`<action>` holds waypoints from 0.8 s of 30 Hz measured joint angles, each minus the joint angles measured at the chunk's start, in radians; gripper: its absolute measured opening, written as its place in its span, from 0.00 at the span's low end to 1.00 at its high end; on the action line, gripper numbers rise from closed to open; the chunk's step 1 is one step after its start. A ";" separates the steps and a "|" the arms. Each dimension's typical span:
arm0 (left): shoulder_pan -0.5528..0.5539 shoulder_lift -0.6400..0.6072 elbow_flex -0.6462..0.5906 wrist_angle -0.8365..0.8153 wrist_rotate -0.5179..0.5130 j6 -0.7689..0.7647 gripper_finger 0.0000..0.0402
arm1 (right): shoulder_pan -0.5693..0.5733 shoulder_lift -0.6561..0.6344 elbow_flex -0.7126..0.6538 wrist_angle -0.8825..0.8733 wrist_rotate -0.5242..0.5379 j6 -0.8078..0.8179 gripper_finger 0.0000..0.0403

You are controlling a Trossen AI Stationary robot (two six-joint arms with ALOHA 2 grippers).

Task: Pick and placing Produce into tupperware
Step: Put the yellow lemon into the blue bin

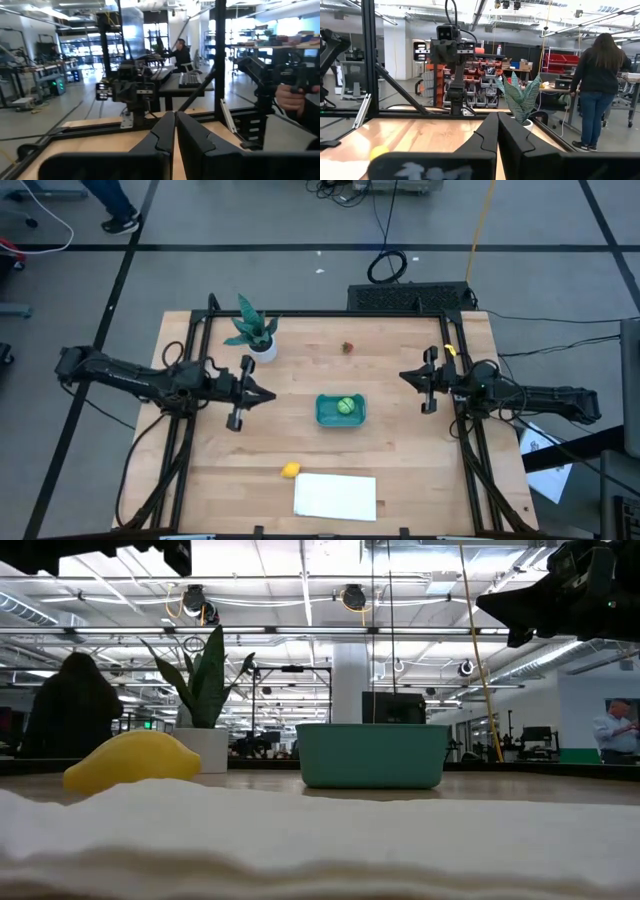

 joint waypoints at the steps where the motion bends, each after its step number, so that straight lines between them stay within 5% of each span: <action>1: -0.008 0.011 0.005 0.001 0.000 0.000 0.06 | 0.000 0.000 0.000 0.000 0.000 0.001 0.00; 19: -0.192 0.228 0.143 -0.004 -0.029 -0.046 0.06 | 0.000 0.001 0.000 -0.004 0.000 0.004 0.00; 24: -0.248 0.245 0.196 -0.105 -0.108 -0.100 0.06 | 0.000 0.001 -0.001 -0.014 0.000 0.005 0.00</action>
